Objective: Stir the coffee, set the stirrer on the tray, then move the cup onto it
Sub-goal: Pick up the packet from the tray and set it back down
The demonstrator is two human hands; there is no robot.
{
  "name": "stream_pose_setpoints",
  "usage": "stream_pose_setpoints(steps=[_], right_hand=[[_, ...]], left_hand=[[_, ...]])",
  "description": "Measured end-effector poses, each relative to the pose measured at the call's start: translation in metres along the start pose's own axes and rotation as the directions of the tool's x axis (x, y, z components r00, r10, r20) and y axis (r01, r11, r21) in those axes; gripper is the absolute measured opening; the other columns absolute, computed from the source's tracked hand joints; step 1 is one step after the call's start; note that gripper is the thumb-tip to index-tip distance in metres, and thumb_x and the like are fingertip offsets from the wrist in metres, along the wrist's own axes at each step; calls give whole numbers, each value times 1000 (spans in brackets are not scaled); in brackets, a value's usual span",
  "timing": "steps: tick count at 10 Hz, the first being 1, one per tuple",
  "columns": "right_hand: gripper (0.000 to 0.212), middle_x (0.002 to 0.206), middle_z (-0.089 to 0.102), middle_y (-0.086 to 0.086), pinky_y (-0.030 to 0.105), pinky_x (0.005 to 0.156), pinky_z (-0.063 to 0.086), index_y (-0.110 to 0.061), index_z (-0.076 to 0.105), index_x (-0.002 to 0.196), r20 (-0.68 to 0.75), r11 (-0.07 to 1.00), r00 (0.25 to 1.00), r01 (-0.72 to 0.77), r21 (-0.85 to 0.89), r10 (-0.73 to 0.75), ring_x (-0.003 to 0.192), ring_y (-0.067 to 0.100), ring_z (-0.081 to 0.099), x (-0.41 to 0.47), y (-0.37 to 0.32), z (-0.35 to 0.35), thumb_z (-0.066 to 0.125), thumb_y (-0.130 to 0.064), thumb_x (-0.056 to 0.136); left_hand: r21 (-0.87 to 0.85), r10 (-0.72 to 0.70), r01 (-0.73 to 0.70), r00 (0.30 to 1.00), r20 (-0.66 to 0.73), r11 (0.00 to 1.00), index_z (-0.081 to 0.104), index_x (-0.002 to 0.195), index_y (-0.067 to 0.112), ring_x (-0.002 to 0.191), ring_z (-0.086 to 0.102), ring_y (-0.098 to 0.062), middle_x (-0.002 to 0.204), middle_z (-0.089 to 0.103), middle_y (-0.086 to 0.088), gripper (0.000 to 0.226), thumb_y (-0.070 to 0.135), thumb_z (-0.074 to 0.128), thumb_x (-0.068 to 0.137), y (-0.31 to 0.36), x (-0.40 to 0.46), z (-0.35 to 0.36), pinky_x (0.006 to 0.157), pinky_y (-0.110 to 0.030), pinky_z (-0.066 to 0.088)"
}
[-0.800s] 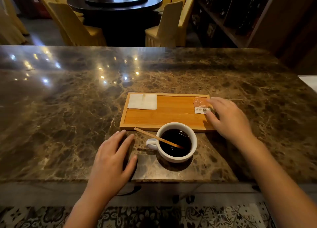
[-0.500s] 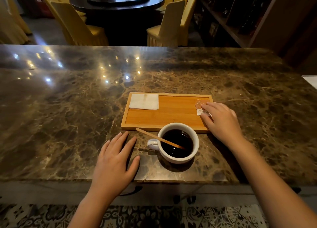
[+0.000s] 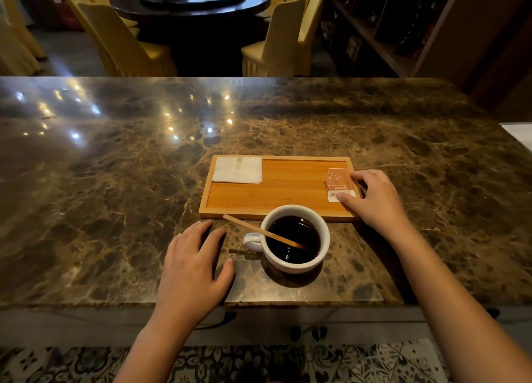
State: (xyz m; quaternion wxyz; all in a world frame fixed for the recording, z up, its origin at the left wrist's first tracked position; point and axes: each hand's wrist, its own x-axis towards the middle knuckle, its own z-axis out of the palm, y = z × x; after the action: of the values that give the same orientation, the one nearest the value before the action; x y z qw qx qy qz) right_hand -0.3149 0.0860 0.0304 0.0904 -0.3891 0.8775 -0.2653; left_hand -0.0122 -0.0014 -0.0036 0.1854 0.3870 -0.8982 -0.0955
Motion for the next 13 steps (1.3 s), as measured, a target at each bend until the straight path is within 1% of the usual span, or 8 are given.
stream_pose_setpoints(steps=[3,5,6,7,9,11,12,13], right_hand=[[21,112,58,7,28,84,36,-12,66,92,-110,975,994,-2,223,27,105,19,51,-3,8,3,72,-24,76],[4,83,69,7,30,63,50,-20,65,80,-114,809,989,-8,588,93,75,18,64,-19,1,-15,64,-17,83],[9,68,68,-1,20,51,47,-19,62,82,-17,588,995,-43,807,96,51,9,57,-34,-9,-21,59,-11,87],[8,60,69,-2,16,44,43,-17,60,83,30,497,997,-58,866,64,43,7,55,-42,-15,-19,58,-9,86],[10,65,66,2,15,42,45,-14,60,84,-17,536,1000,19,844,-9,42,7,55,-53,-36,-26,61,-4,83],[11,76,64,-6,24,53,51,-14,63,89,-147,789,947,319,526,-285,59,14,59,-59,-55,-39,66,-8,81],[11,78,62,-12,21,55,48,-17,64,92,-139,820,864,503,274,-483,63,12,59,-62,-64,-44,65,-14,81],[12,79,62,-13,21,55,46,-18,64,93,-116,807,828,561,183,-549,65,8,58,-62,-68,-47,65,-15,82]], left_hand=[[-4,-6,6,1000,0,1000,53,125,14,123,43,-28,131,52,-13,53,42,45,80,0,-3,0,101,-51,35],[-6,-6,6,1000,-1,1000,53,125,14,123,43,-27,131,52,-13,53,42,45,80,0,-3,1,101,-52,36],[-10,-5,5,1000,-4,1000,53,125,15,123,43,-28,131,52,-13,53,42,45,80,0,-3,1,100,-53,36],[-10,1,-1,1000,-3,1000,52,125,14,122,44,-27,131,52,-12,53,42,45,80,-1,-3,2,100,-53,37],[-9,4,-4,1000,0,1000,51,126,15,123,43,-27,132,51,-12,53,42,45,81,-2,-3,2,101,-52,36],[-14,4,-4,1000,-2,1000,52,126,15,123,43,-27,131,52,-12,54,43,45,81,-2,-3,2,101,-52,35],[-14,4,-4,1000,-3,1000,52,126,15,123,43,-27,131,52,-12,54,43,45,81,-2,-4,2,101,-51,35],[-14,6,-6,1000,-3,1000,52,126,15,123,43,-27,131,52,-12,53,43,45,81,-2,-3,2,101,-51,35]])
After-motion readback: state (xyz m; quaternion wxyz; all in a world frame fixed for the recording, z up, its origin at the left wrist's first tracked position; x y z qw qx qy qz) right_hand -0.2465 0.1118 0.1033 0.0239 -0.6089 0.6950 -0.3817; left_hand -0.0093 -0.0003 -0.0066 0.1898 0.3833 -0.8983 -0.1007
